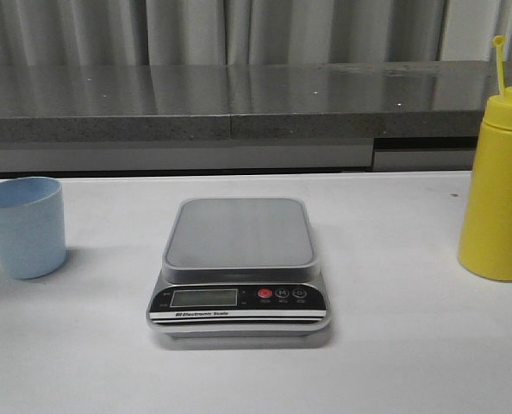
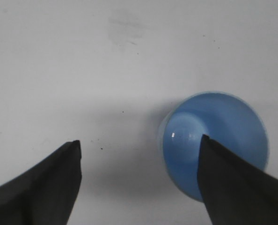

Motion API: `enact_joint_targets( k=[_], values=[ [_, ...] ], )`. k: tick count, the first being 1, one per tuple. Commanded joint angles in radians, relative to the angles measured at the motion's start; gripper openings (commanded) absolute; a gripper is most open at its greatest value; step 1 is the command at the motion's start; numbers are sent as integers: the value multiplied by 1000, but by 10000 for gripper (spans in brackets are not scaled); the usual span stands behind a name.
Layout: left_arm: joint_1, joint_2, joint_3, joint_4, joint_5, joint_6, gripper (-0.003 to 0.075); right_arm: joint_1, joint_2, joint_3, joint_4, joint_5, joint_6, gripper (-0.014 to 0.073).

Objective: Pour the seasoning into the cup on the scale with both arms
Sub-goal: 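Close the left gripper on the light blue cup's rim, then lift the cup with the left gripper and carry it over the scale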

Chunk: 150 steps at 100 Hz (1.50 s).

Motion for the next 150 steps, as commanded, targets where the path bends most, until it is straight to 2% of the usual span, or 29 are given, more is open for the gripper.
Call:
enact_joint_targets(
  k=[1,21,44,54,77,106,127,150],
  values=[
    [-2,8,-63,-18,-9,-6,501,-4,-21,-19,-8,-80,-12,-58],
    [-2,91,-108,-31,37,1,501,-4,-21,-19,-8,-80,-12,-58],
    [-2,136,-126,-33,20,2,500,-4,-21,-19,-8,-80,-12,-58],
    [-2,162,-126,-33,23,2,477,-4,-21,-19,-8,-80,-12,-58],
    [-2,184,-126,-53,17,2,345,-4,-21,-19,-8,-80,-12,-58],
    [-2,184,-128,-133,21,2,-18,-4,-21,-19,-8,-80,-12,-58],
    [-5,184,-153,-143,48,7,-20,-4,-21,-19,-8,-80,-12,-58],
    [-79,182,-362,-149,217,71,-20,-4,-21,-19,-8,-80,-12,-58]
  ],
)
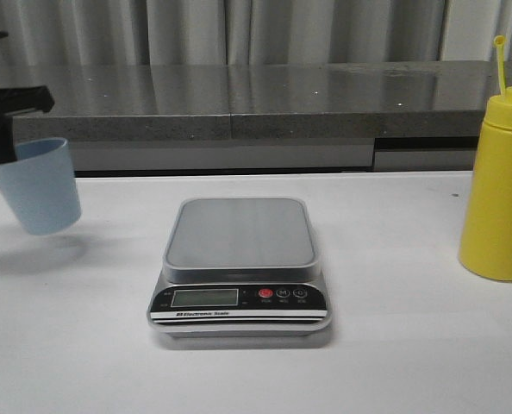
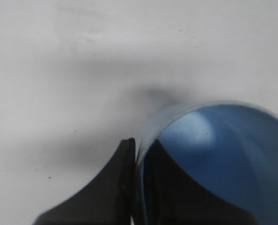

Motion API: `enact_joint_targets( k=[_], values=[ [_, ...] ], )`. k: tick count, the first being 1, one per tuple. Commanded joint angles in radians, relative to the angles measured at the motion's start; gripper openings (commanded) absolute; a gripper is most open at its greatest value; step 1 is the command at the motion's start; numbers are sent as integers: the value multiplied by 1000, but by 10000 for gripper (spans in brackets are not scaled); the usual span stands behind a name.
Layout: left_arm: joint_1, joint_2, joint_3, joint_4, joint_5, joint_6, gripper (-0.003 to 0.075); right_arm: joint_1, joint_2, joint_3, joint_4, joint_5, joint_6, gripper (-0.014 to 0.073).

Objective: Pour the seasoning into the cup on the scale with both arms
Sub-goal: 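Lift the cup with the left gripper and carry it over the scale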

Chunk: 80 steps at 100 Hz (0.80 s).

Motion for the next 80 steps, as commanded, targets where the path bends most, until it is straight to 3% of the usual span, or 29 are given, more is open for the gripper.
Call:
enact_joint_targets(
  k=[1,24,48,80],
  values=[
    [-46,-48,-110,-27,42,26,-20,-4,-21,-19,-8,-80,-12,-58],
    [-207,-46,-315,-27,73,31,-20,-4,-21,-19,-8,-80,-12,-58],
    [-366,-22,-341,-27,35,161,-20,-4,-21,-19,-8,-80,-12,-58],
    [-426,78,-341,-27,25,162,-20,-4,-21,-19,-8,-80,-12,-58]
  ],
)
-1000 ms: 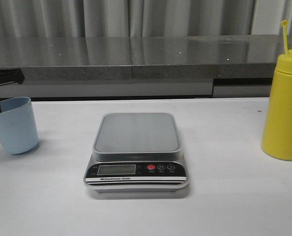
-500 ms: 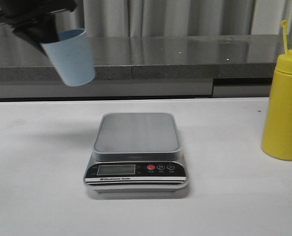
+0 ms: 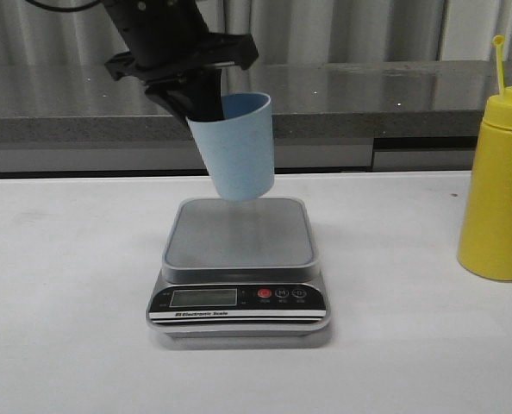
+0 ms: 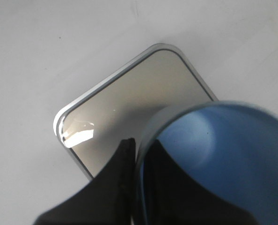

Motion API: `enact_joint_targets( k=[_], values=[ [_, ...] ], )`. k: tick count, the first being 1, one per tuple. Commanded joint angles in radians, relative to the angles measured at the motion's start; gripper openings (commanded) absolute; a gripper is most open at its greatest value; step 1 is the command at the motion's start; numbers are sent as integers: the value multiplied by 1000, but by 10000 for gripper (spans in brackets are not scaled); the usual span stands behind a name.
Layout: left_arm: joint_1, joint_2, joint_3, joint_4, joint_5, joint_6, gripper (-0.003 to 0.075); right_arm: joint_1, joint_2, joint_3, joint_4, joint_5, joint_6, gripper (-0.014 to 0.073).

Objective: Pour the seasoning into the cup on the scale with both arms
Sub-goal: 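Lift the cup with the left gripper and carry it over the scale, then lower the cup onto the scale and open the left gripper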

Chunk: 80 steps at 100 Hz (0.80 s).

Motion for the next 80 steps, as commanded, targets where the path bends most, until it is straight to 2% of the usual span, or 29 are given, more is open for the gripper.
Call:
enact_joint_targets(
  k=[1,27,36,53,58,65,80],
  values=[
    [-8,-37,-32,-20,-44,0,-20,-4,-21,-19,-8,-80,-12,-58],
    [-8,13,-32,-22,-8,0,2,-4,-21,-19,-8,-80,-12,-58],
    [-8,13,-32,-22,-8,0,90,-4,-21,-19,-8,-80,-12,-58],
    [-8,13,-32,-22,-6,0,381,-4,-21,-19,-8,-80,-12,-58],
    [-8,13,-32,-22,-6,0,442,-4,-21,-19,-8,-80,-12,-58],
    [-8,13,-32,-22,-6,0,476,-4,-21,-19,-8,-80,-12,-58],
    [-8,8,-58,-22,20,0,471,-4,-21,-19,-8,-80,-12,-58]
  ],
)
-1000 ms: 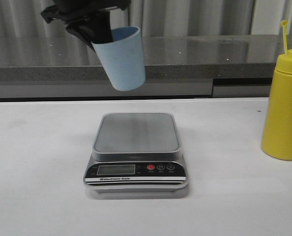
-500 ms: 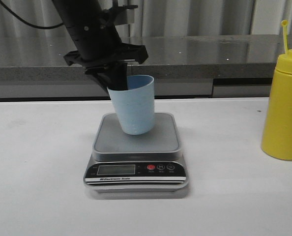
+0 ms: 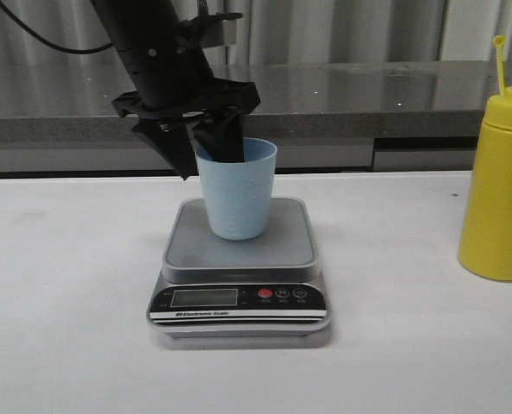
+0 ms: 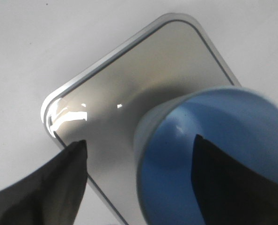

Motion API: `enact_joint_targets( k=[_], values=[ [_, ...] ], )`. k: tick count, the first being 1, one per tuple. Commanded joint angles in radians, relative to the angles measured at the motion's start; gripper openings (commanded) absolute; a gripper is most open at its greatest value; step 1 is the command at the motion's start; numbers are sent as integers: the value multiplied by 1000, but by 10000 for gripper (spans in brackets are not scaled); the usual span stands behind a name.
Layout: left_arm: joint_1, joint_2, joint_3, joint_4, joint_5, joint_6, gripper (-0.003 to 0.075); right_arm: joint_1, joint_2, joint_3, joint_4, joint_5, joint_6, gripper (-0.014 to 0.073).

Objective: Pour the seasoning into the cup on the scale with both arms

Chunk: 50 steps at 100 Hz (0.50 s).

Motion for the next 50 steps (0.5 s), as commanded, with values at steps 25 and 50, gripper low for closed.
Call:
enact_joint_targets(
  k=[25,50],
  values=[
    [-8,-124,-68,-26,20,0,449,-4,-21,-19,-8,-80,-12,-58],
    [-8,-211,-66,-26,46,0,166,-4,-21,-19,-8,-80,-12,-58]
  ],
)
